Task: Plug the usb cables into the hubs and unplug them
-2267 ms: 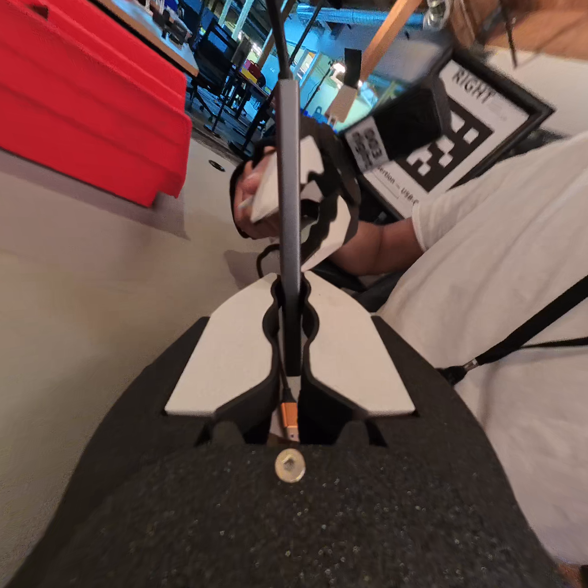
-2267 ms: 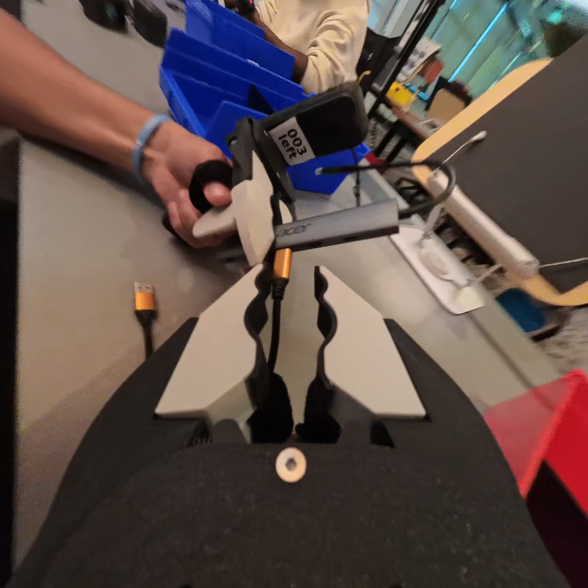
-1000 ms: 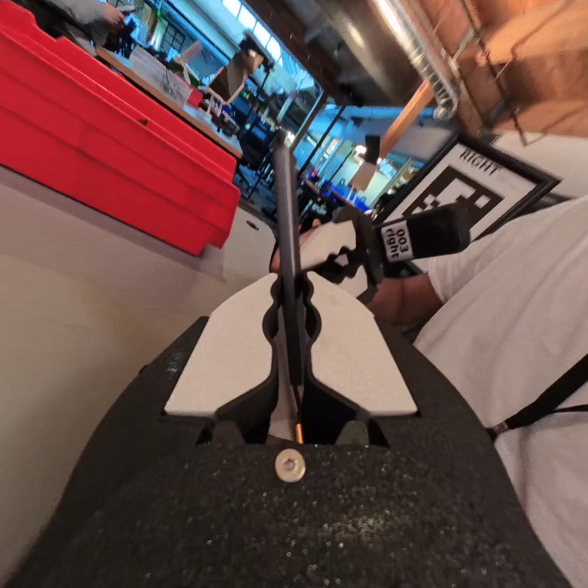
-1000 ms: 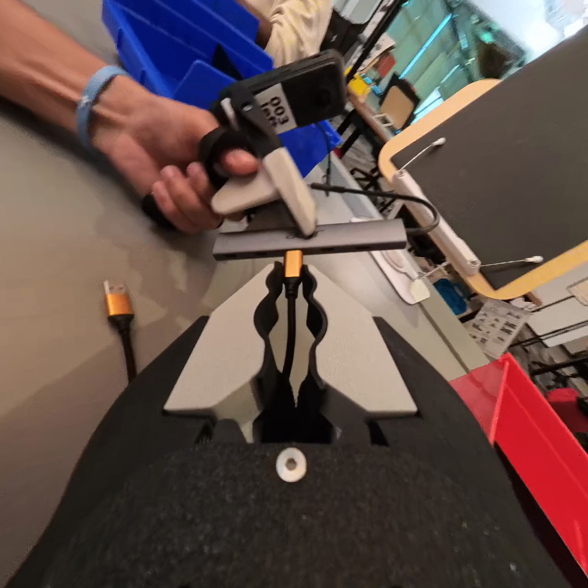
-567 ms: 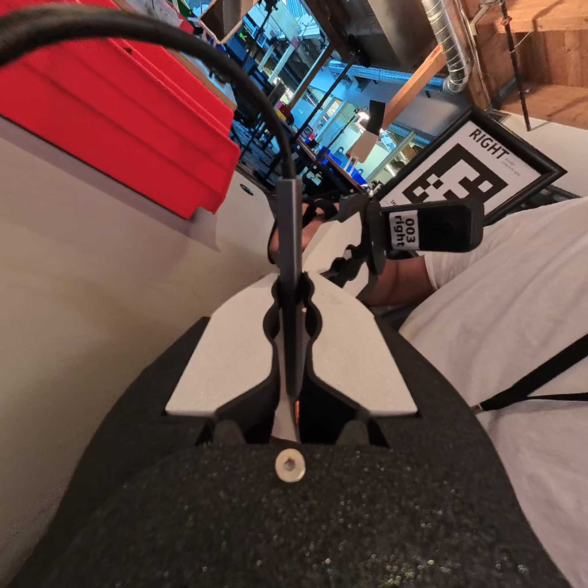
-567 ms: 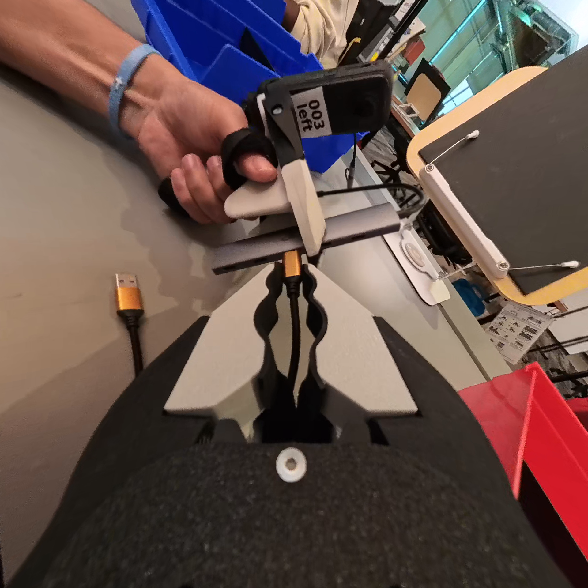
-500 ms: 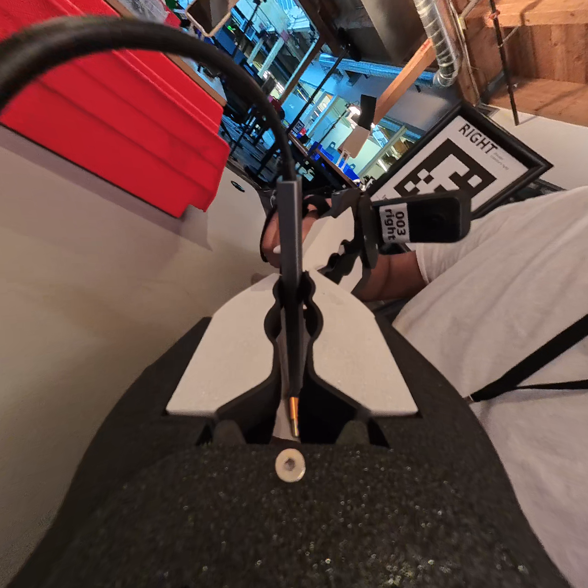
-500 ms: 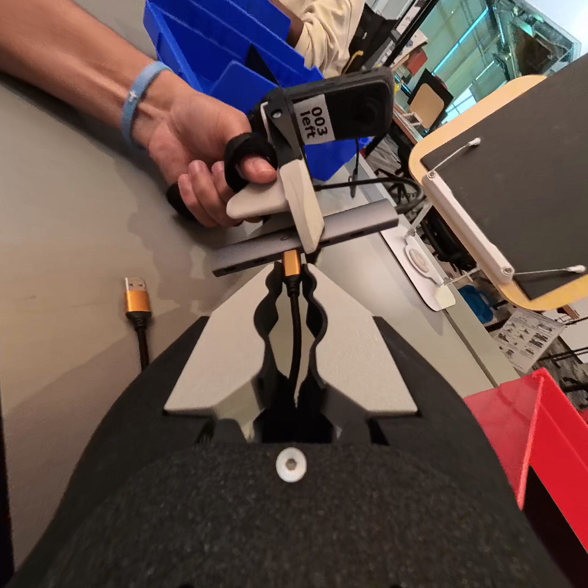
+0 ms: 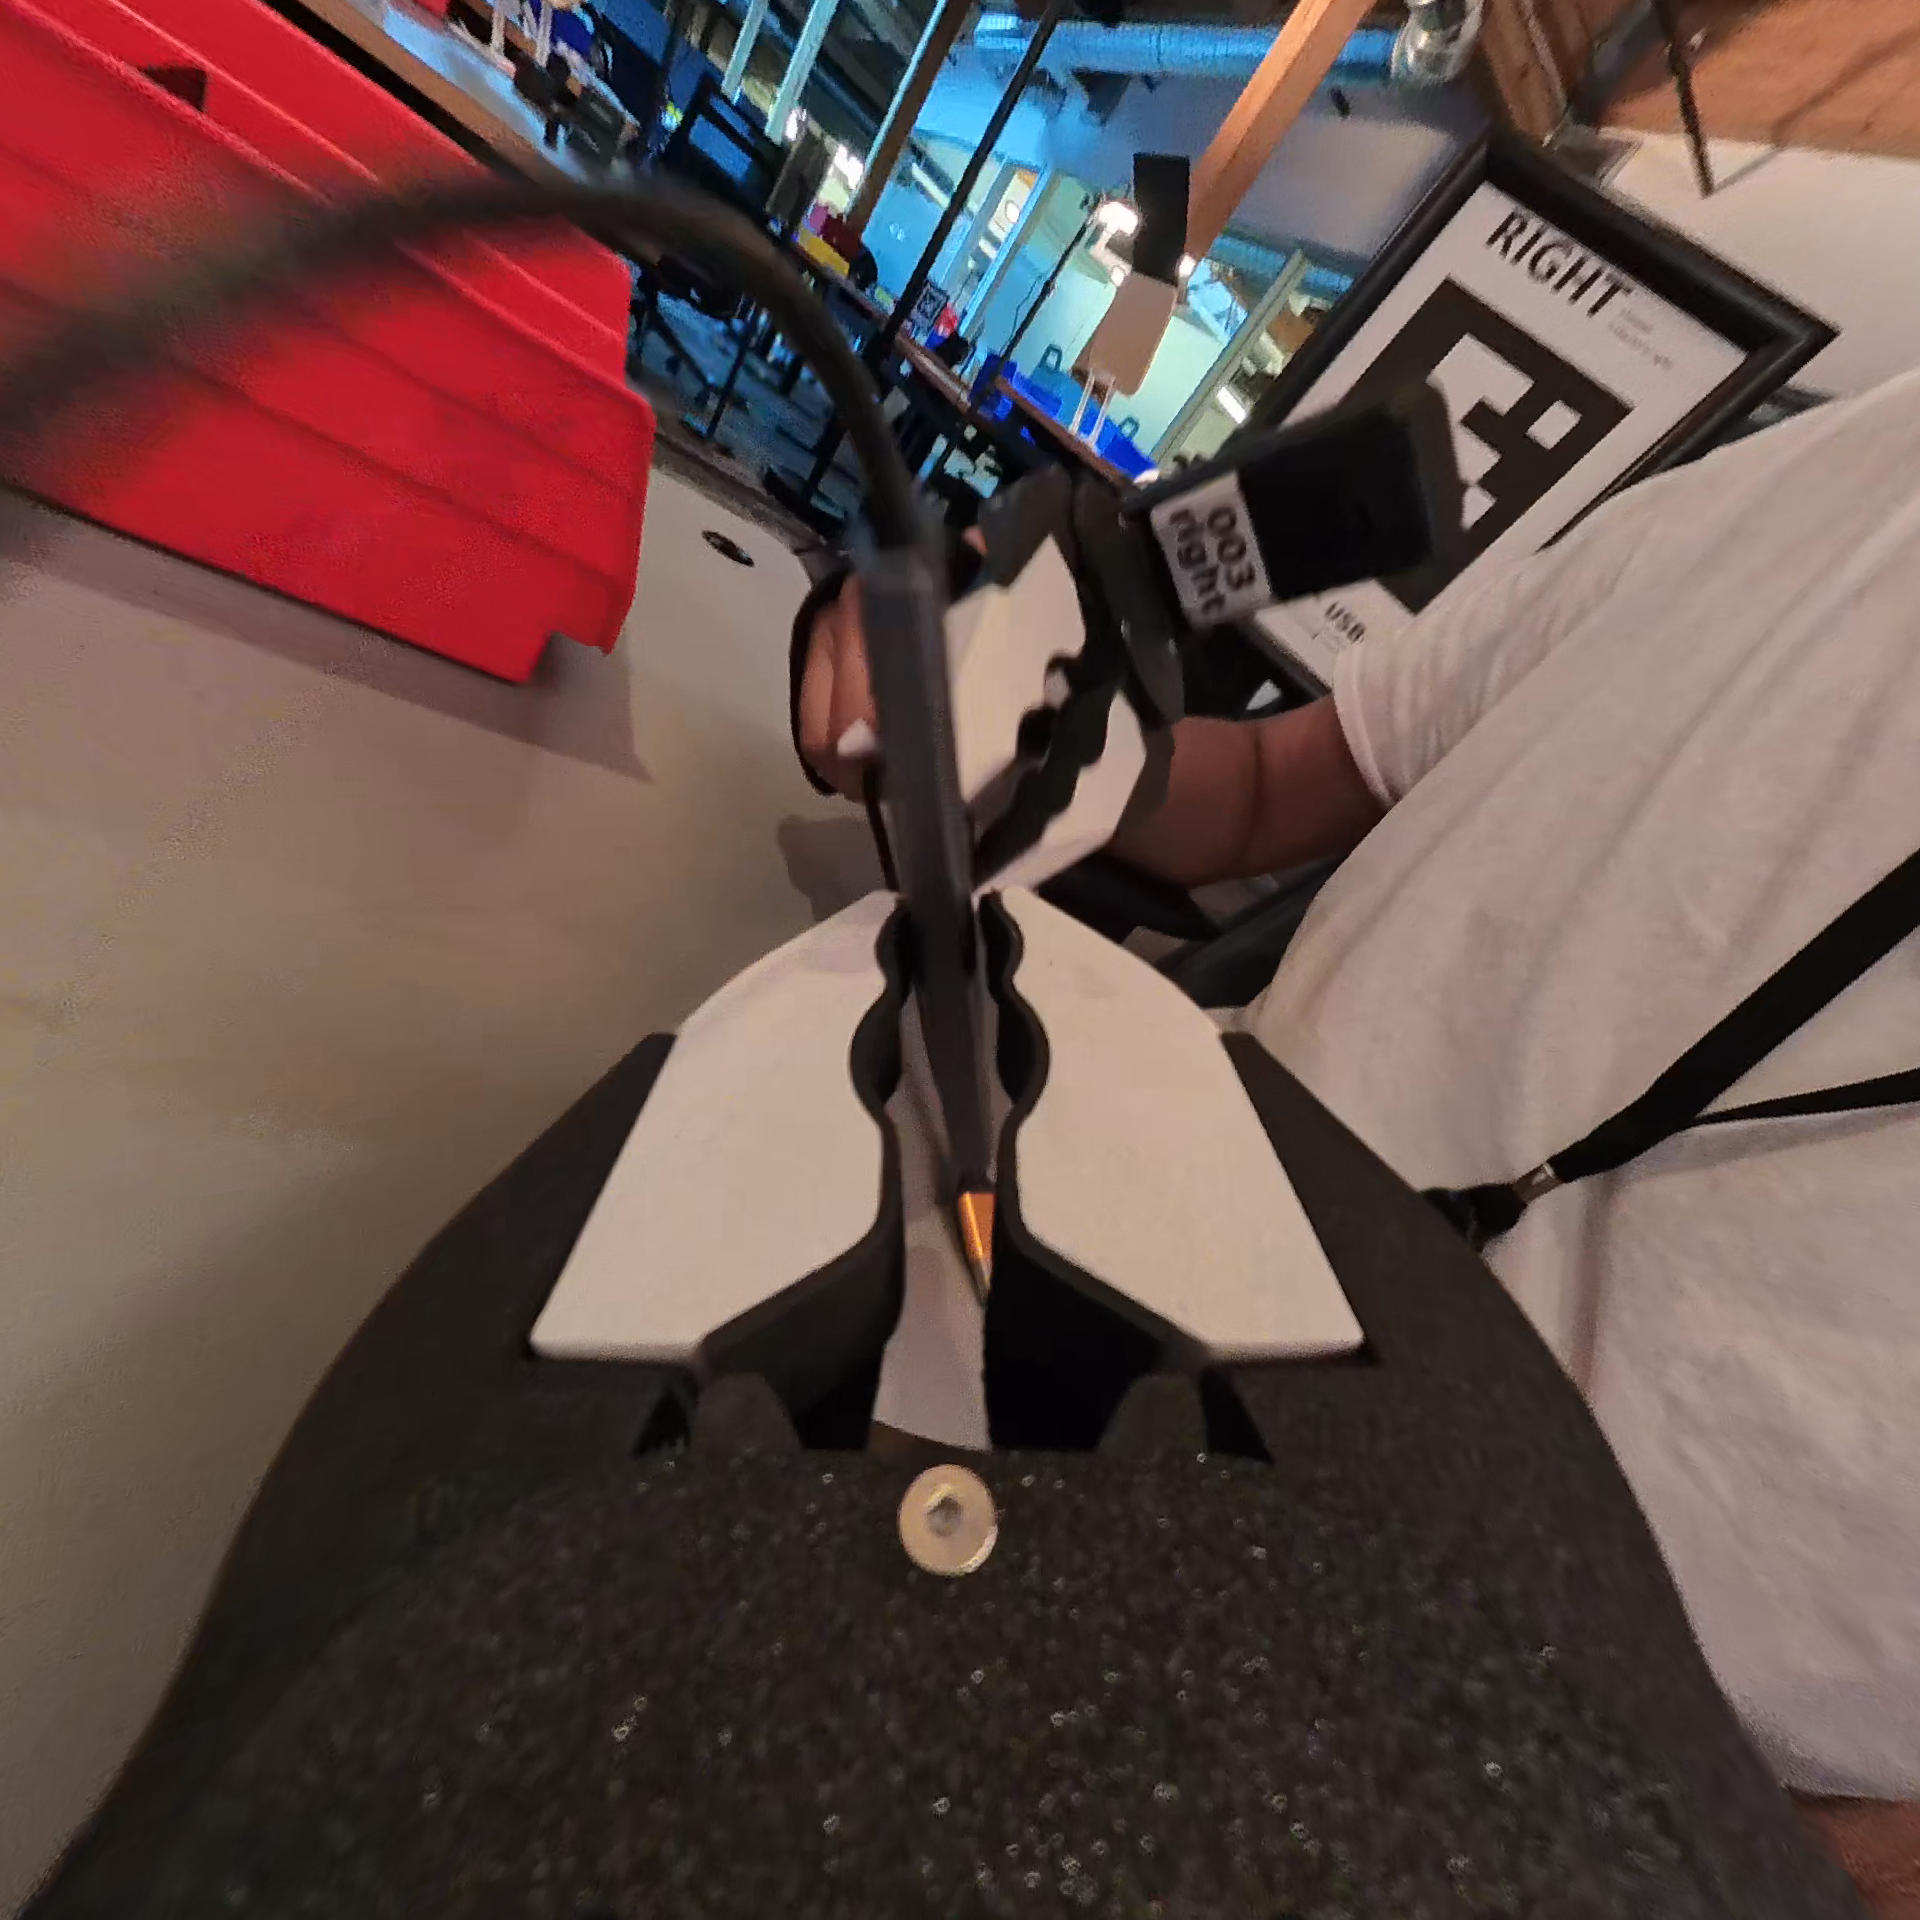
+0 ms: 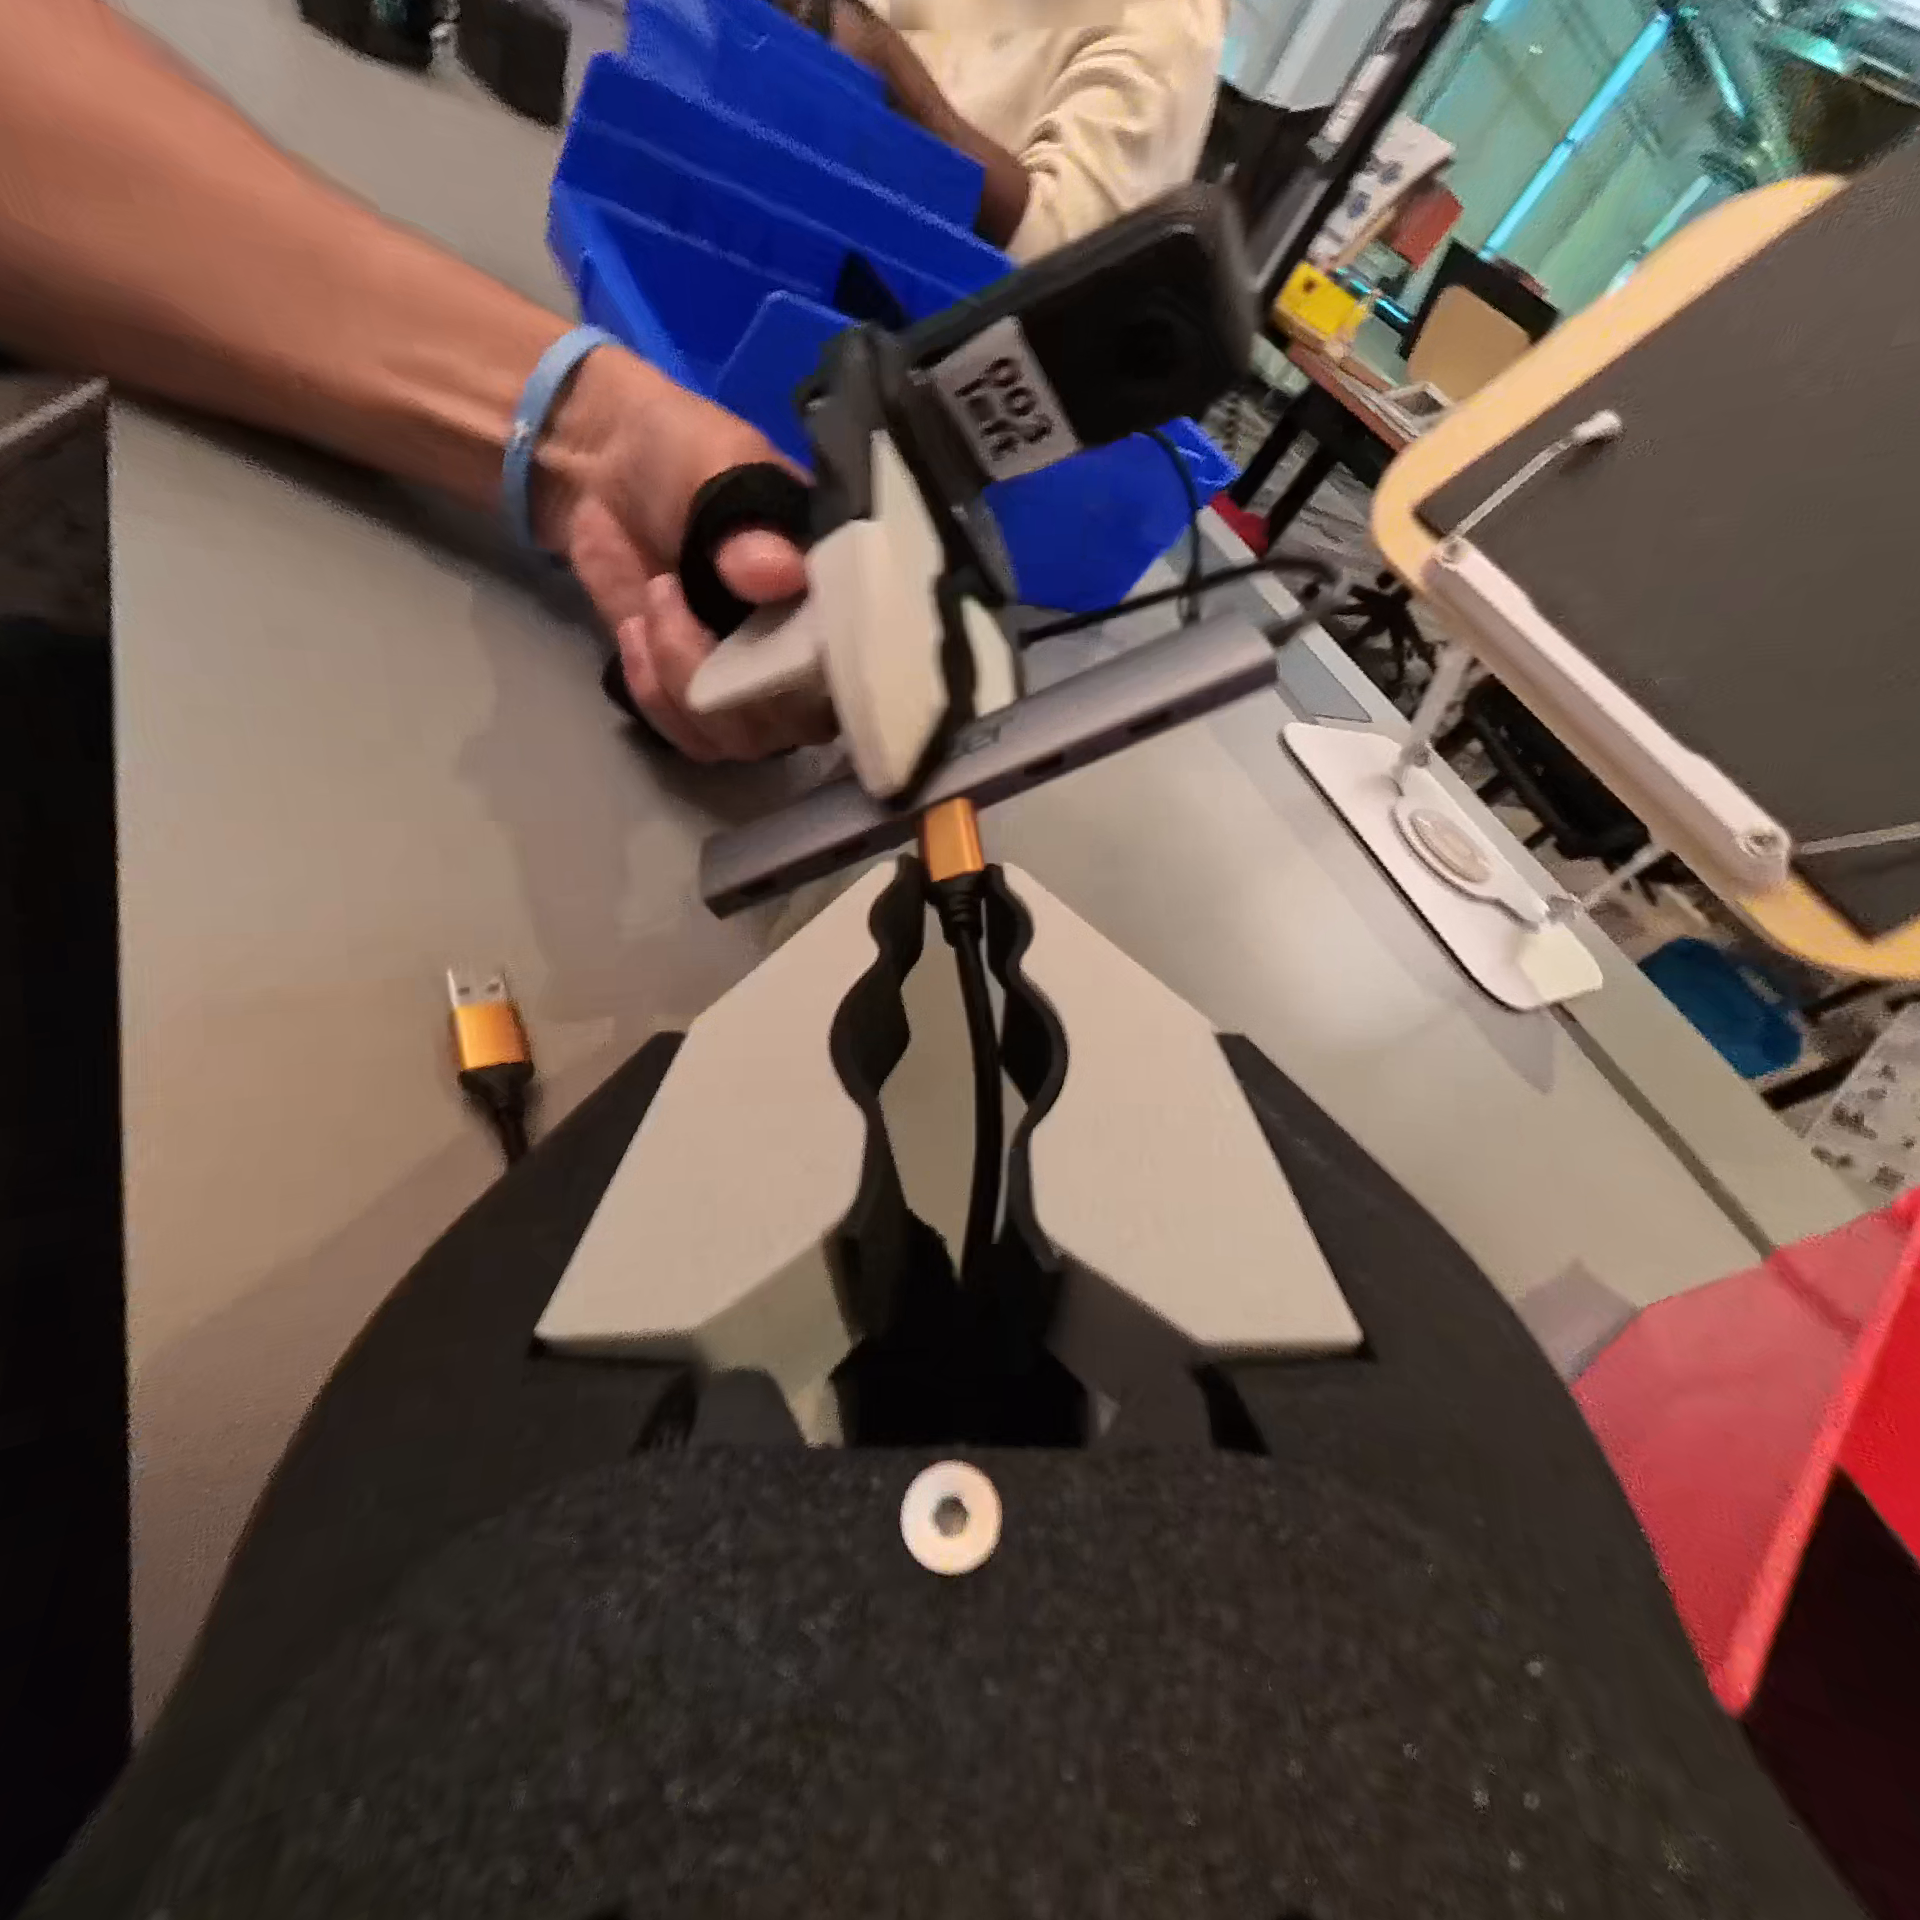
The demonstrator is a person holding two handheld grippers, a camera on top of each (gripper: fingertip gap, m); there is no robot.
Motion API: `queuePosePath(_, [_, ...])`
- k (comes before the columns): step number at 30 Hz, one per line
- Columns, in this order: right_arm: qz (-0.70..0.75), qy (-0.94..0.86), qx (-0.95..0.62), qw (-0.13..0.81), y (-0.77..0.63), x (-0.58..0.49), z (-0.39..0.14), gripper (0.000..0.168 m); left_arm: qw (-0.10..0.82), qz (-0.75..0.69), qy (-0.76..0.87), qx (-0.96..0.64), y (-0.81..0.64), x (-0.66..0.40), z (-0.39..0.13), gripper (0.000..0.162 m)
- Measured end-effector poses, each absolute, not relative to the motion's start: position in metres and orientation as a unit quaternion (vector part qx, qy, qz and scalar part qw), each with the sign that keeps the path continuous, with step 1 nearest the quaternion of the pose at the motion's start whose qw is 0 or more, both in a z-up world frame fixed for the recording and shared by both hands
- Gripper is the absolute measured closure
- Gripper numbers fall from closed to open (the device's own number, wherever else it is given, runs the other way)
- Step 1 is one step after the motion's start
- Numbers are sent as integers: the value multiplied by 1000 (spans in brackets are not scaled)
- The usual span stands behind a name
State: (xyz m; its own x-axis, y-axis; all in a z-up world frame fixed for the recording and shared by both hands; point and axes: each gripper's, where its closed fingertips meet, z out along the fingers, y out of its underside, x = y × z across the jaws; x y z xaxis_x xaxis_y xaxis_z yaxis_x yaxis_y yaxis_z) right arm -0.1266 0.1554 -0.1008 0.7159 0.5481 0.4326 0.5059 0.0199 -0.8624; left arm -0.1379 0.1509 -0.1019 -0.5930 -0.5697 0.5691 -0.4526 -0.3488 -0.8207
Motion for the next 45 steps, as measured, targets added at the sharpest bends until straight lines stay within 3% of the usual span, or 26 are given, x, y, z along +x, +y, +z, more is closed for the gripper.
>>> queuePosePath(3, [55, -331, -708, 621, 158, -116, -91, 159, 53, -683, 574, -449, 147, -136, -102, 143])
queuePosePath(7, [73, -289, -725, 620, 165, -114, -92, 158, 83, -669, 579, -458, 147, -129, -104, 146])
queuePosePath(12, [240, -214, -758, 568, 164, -123, -103, 158, 127, -653, 594, -452, 158, -132, -100, 152])
queuePosePath(21, [390, -182, -708, 560, 151, -140, -76, 164, 83, -707, 578, -399, 141, -143, -85, 152])
queuePosePath(30, [385, -206, -728, 529, 144, -145, -87, 164, 124, -694, 603, -373, 142, -148, -84, 152])
queuePosePath(38, [456, -43, -711, 533, 170, -124, -80, 164, 170, -674, 558, -452, 163, -125, -91, 148])
queuePosePath(40, [477, -5, -692, 542, 175, -121, -74, 164, 158, -682, 544, -462, 165, -123, -91, 143])
queuePosePath(41, [472, -5, -694, 544, 176, -121, -76, 164, 145, -693, 535, -461, 166, -124, -89, 149])
queuePosePath(45, [385, -116, -723, 562, 166, -128, -81, 161, 49, -741, 490, -457, 166, -131, -82, 154])
